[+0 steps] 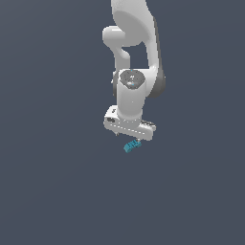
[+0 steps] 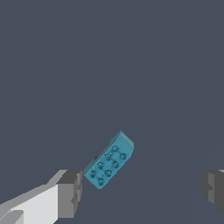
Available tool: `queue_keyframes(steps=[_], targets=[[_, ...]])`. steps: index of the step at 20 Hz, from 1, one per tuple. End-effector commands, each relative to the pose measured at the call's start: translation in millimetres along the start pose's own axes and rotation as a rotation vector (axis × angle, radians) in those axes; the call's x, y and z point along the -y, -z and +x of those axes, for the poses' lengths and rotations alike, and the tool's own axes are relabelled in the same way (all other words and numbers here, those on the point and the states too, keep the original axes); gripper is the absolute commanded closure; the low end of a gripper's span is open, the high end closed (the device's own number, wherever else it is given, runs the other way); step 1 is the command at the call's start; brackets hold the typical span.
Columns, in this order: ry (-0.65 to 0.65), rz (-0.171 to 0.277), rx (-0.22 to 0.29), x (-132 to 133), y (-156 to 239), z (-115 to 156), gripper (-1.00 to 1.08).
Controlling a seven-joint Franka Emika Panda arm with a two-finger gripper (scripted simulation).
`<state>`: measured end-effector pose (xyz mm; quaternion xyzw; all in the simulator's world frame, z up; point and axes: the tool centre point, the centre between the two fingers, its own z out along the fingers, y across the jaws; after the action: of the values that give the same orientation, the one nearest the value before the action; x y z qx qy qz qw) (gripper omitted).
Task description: Pick up the object and move it to a goal position.
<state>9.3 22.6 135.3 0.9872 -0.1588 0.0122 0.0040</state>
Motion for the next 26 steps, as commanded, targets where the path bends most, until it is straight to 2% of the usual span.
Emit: queue_keyframes(steps=[1, 18, 26], targets=[[-0.068, 0.002, 0.003, 3.0, -6.0, -2.6, -0.92], [-0.522, 0.001, 0.022, 19.5, -44.4, -20.8, -0.92], [-0.675, -0.003, 0.025, 23.8, -56.8, -27.1, -0.92]])
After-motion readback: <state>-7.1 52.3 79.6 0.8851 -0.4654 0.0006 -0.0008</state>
